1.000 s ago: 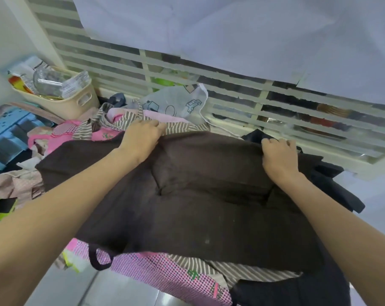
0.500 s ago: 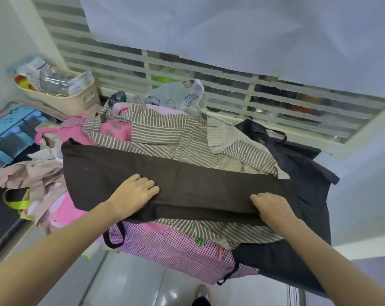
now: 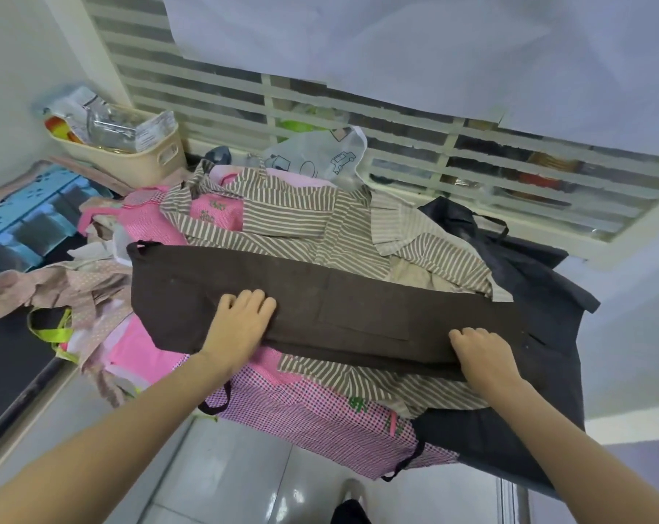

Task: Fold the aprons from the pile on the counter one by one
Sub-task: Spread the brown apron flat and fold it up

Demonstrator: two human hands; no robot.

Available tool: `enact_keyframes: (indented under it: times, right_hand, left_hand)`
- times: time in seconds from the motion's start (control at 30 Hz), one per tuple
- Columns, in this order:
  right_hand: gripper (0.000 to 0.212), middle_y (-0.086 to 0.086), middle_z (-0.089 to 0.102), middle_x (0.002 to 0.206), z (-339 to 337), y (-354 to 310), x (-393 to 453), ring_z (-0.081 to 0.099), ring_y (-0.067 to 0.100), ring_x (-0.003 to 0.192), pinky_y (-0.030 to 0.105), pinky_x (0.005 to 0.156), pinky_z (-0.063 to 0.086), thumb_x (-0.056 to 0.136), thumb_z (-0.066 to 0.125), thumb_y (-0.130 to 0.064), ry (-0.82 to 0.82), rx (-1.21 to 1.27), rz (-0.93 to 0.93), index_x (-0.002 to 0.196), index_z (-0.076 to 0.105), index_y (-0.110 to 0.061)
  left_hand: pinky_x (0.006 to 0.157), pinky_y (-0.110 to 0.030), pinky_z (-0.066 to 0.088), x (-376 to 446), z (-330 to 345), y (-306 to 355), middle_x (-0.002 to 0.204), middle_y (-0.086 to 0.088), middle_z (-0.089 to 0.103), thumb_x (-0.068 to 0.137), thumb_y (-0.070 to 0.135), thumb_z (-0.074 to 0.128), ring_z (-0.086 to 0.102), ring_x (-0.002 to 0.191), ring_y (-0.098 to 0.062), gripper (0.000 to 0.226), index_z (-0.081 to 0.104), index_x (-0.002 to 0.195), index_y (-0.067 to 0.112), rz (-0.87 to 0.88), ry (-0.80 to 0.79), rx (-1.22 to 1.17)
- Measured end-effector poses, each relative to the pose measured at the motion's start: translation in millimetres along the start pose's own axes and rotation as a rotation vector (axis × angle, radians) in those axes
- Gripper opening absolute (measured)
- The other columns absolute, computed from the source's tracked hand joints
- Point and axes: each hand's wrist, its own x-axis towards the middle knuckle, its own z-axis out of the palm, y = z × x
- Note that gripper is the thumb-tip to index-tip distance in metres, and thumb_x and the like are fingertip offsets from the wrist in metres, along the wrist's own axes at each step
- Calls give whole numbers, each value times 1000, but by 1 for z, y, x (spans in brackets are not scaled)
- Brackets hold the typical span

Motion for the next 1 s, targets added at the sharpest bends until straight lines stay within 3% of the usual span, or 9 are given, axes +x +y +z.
enact_keyframes:
  times: [0.1, 0.3, 0.47, 0.57, 0.67, 0.77, 0.87, 0.93, 1.0]
  right_hand:
    - [13, 2, 58, 113, 2, -5, 0, 56, 23, 107, 29, 74, 39, 93, 44, -7, -97, -6, -21, 100, 45, -17]
    - [26, 5, 56, 121, 6, -20, 10, 51, 25, 115, 32, 87, 42, 93, 46, -9, -139, -42, -2, 118, 49, -13]
    - [15, 2, 61, 110, -5, -10, 7, 57, 23, 107, 29, 74, 37, 90, 48, -5, -85, -26, -5, 95, 46, -20]
    - [15, 4, 59, 115, 2, -8, 3, 55, 24, 110, 30, 77, 40, 93, 45, -6, -144, -3, -24, 104, 48, -16]
    - [30, 12, 48, 127, 13, -9, 3, 44, 31, 119, 38, 93, 41, 95, 44, -12, -380, 116, -44, 125, 42, -9]
    - [29, 12, 49, 119, -6, -2, 15, 48, 30, 110, 32, 86, 42, 90, 57, -30, -544, 325, -46, 108, 51, -8]
    - [21, 8, 54, 106, -39, -1, 40, 55, 27, 106, 26, 75, 38, 90, 59, -28, -369, 528, -60, 99, 56, -9]
    - [26, 8, 52, 115, -54, -11, 62, 51, 26, 112, 29, 83, 39, 91, 58, -23, -191, 640, -73, 112, 53, -11]
    - [44, 9, 47, 130, -66, -31, 83, 44, 25, 122, 30, 95, 35, 91, 58, -22, -132, 634, -168, 131, 44, -12]
  left_hand:
    - [63, -38, 30, 6, 1, -16, 79, -10, 54, 46, 6, 83, 53, 70, -30, 57, 45, 89, 10, -17, 23, 60]
    - [71, -37, 29, 4, 2, -3, 79, -7, 58, 53, 12, 81, 53, 70, -25, 40, 58, 85, 12, 435, 56, 96]
    - [68, -30, 28, 12, -5, -5, 62, 5, 57, 63, 26, 72, 56, 55, -16, 13, 65, 73, 19, 595, 28, 19]
    - [74, -29, 37, 10, -7, -3, 79, 6, 61, 84, 31, 48, 62, 71, -15, 15, 60, 85, 21, 697, -259, 26]
    - [74, -28, 40, 16, -8, 5, 108, 5, 52, 91, 40, 44, 60, 91, -18, 24, 51, 105, 22, 539, -676, -128]
    - [64, -35, 48, 38, -15, 4, 116, -1, 43, 85, 38, 40, 62, 79, -30, 32, 42, 114, 26, 300, -344, -386]
    - [72, -43, 48, 65, -22, -2, 127, -13, 41, 87, 18, 50, 63, 81, -40, 50, 36, 135, 14, -144, -263, -461]
    - [79, -39, 51, 78, -23, -5, 109, -12, 61, 89, 9, 49, 68, 67, -25, 45, 37, 133, 8, -358, -434, -641]
    - [68, -33, 57, 86, -25, -11, 83, -7, 72, 93, 5, 47, 65, 49, -11, 28, 44, 120, 8, -532, -643, -981]
